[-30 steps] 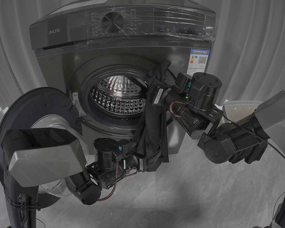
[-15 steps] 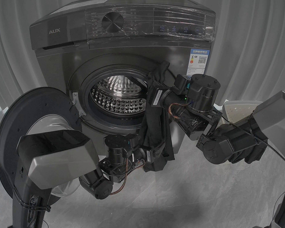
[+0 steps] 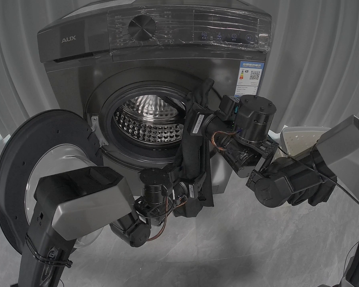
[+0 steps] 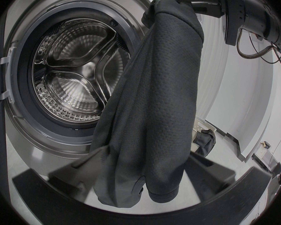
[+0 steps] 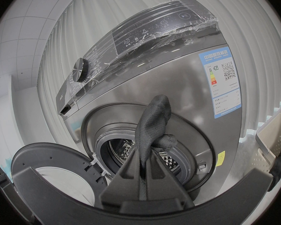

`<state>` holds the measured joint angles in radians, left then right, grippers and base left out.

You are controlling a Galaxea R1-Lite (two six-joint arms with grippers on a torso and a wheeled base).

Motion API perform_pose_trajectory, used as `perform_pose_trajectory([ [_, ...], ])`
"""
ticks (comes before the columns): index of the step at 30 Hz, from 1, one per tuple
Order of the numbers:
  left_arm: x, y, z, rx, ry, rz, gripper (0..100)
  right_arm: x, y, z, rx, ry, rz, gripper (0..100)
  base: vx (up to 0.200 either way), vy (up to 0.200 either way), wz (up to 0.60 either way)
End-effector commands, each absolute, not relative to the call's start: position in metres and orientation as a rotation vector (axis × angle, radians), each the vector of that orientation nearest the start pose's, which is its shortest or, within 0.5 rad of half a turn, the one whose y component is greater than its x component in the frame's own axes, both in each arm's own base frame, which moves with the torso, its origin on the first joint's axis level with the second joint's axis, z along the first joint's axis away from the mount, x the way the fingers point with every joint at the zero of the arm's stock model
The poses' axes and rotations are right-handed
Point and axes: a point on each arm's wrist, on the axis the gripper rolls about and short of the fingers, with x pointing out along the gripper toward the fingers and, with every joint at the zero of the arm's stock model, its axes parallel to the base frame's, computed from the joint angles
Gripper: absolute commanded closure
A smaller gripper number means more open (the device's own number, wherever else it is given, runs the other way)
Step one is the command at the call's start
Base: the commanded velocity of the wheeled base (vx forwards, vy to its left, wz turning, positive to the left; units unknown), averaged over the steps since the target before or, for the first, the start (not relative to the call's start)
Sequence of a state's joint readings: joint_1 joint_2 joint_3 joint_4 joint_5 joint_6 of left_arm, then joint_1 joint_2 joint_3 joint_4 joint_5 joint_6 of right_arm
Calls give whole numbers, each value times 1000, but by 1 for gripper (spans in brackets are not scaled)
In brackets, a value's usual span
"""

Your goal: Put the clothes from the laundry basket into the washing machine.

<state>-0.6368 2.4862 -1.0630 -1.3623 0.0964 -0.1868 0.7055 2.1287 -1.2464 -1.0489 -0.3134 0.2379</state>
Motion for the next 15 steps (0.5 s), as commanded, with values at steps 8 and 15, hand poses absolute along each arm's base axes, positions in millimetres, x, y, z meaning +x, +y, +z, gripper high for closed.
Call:
perform_pose_trajectory([
  [8, 336, -254, 51, -187, 40, -555, 100, 333, 269, 183, 320, -96, 399, 100, 0, 0, 0],
  [15, 279, -246, 96, -203, 20, -645, 100, 327, 284, 169, 346, -60, 466, 100, 0, 0, 0],
])
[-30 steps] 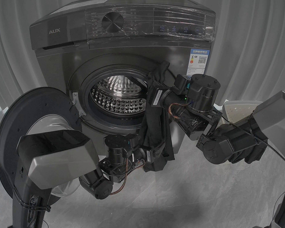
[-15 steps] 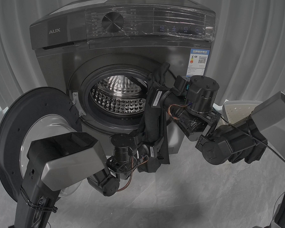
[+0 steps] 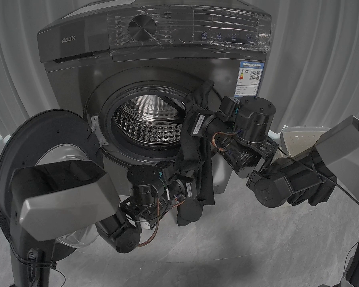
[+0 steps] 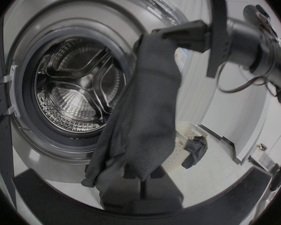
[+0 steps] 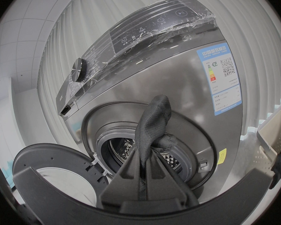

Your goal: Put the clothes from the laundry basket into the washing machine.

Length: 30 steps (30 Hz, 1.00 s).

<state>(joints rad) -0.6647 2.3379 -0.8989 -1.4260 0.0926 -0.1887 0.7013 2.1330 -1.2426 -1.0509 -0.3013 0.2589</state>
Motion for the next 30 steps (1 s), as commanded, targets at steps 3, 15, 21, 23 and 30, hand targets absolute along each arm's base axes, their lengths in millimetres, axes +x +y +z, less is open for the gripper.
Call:
perform_pose_trajectory([
  [3, 269, -248, 94, -197, 36, -663, 100, 324, 292, 163, 346, -60, 492, 100, 0, 0, 0],
  [15, 281, -242, 80, -199, 25, -610, 100, 341, 276, 155, 327, -50, 433, 0, 0, 0, 0],
  [21, 294, -233, 85, -203, -1, -531, 100, 347, 252, 171, 334, -81, 382, 0, 0, 0, 0],
  [23, 299, -227, 88, -205, -15, -490, 100, 348, 242, 170, 321, -72, 362, 0, 0, 0, 0],
  [30, 303, -215, 110, -229, -78, -445, 100, 328, 213, 123, 148, 89, 384, 0, 0, 0, 0],
])
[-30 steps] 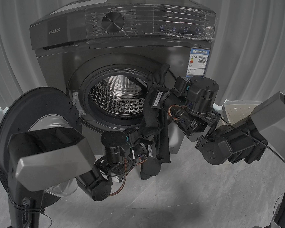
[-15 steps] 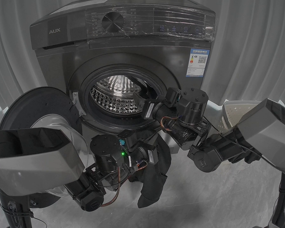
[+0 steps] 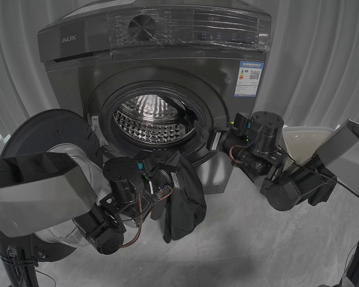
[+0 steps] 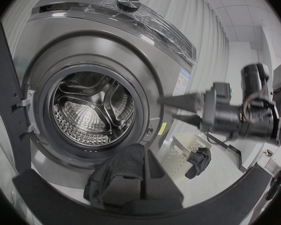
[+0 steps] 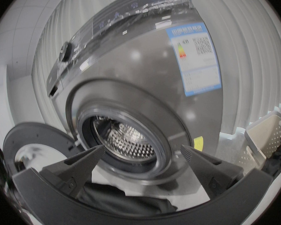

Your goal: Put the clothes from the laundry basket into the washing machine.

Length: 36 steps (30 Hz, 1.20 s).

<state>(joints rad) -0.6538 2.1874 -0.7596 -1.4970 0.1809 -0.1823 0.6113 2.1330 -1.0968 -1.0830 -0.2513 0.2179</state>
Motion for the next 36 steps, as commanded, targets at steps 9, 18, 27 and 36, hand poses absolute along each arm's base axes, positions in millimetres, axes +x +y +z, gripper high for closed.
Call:
perform_pose_trajectory([
  [9, 305, -211, 127, -244, -116, -436, 100, 307, 202, 87, 45, 209, 429, 0, 0, 0, 0],
  [18, 315, -210, 141, -258, -155, -405, 100, 283, 209, 58, -6, 299, 585, 0, 0, 0, 0],
  [27, 319, -213, 147, -265, -174, -405, 100, 277, 227, 35, -13, 338, 710, 0, 0, 0, 0],
  [36, 320, -212, 146, -264, -173, -403, 100, 296, 246, 14, -11, 337, 707, 0, 0, 0, 0],
])
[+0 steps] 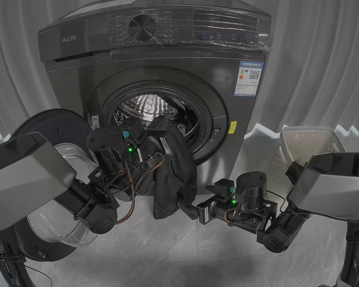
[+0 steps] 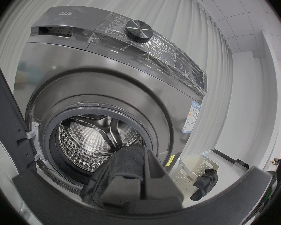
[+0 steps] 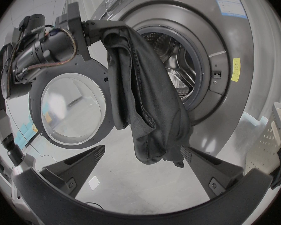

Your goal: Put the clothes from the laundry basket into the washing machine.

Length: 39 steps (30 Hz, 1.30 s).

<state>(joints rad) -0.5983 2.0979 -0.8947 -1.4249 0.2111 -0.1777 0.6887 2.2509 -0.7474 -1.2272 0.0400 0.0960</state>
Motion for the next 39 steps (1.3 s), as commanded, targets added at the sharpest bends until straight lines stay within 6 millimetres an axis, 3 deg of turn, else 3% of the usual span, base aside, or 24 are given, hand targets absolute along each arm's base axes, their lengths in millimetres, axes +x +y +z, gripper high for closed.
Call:
perform_pose_trajectory([
  [1, 319, -213, 146, -264, -172, -404, 100, 296, 246, 13, -13, 338, 707, 0, 0, 0, 0],
  [3, 319, -213, 146, -263, -171, -404, 100, 301, 251, 1, -14, 349, 705, 0, 0, 0, 0],
  [22, 316, -216, 146, -265, -171, -414, 100, 337, 295, -16, 31, 218, 699, 0, 0, 0, 0],
  [29, 316, -215, 146, -265, -171, -415, 100, 345, 300, -21, 42, 191, 678, 0, 0, 0, 0],
  [30, 317, -214, 146, -265, -171, -412, 100, 347, 302, -17, 64, 165, 672, 100, 0, 0, 0],
  [37, 319, -208, 141, -260, -165, -395, 100, 348, 294, -8, 77, 142, 652, 100, 0, 0, 0],
  [39, 321, -202, 140, -255, -160, -377, 100, 344, 289, 7, 83, 122, 650, 100, 0, 0, 0],
])
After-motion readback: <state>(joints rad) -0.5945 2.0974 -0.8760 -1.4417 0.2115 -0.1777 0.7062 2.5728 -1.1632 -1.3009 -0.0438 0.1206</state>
